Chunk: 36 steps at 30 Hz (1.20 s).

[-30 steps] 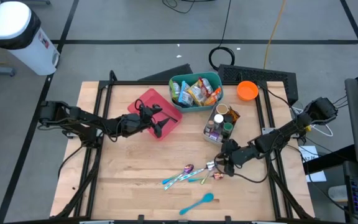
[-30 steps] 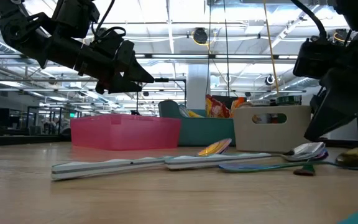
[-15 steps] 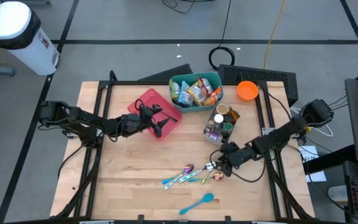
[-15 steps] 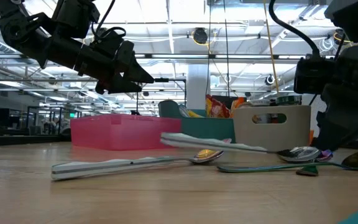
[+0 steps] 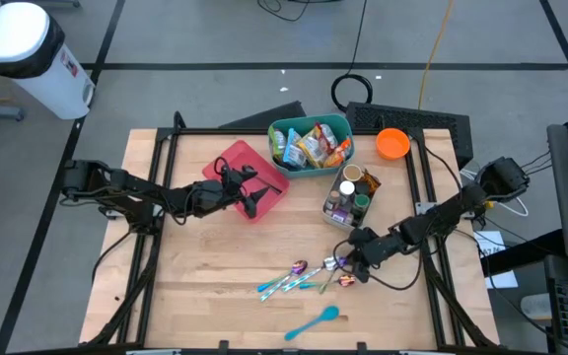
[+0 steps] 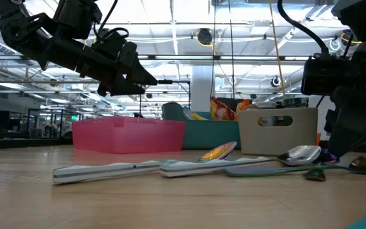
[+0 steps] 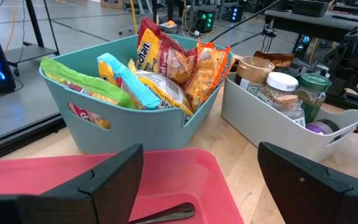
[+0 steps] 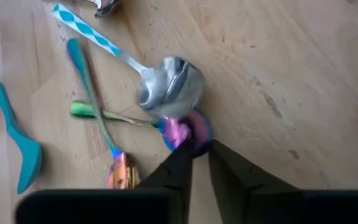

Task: Pick & Place Food Item
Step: Put the purple spoon into the red bin

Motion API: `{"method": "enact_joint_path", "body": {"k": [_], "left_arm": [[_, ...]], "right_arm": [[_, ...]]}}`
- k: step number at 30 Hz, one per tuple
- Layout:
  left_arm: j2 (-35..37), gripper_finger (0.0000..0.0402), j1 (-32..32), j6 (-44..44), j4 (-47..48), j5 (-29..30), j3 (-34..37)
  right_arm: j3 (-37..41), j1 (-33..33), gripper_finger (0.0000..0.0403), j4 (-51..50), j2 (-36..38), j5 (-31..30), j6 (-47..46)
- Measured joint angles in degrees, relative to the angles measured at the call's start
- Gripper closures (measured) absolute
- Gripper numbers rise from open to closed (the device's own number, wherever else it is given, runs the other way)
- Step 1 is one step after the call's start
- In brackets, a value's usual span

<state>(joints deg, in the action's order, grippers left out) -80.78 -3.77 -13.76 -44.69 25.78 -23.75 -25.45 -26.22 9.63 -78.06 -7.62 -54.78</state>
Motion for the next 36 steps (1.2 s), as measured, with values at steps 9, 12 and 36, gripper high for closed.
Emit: {"method": "enact_joint_path", "body": {"k": [9, 12, 36], "left_arm": [[0.01, 0.0078, 0.00, 0.01, 0.00, 0.15, 0.00], [0.01, 0.0078, 0.00, 0.02, 0.00, 0.15, 0.00], [-0.01, 0.0078, 0.84, -4.82, -2.94, -6.56, -1.46]], "right_arm": [[0.00, 0.00, 0.0400, 0.36, 0.04, -1.62, 2.43], [0.00, -0.04, 0.0400, 2.16, 1.20, -1.52, 3.88], [-8.84, 4.86, 0.0403, 16.16, 6.71, -5.87, 37.54]]}}
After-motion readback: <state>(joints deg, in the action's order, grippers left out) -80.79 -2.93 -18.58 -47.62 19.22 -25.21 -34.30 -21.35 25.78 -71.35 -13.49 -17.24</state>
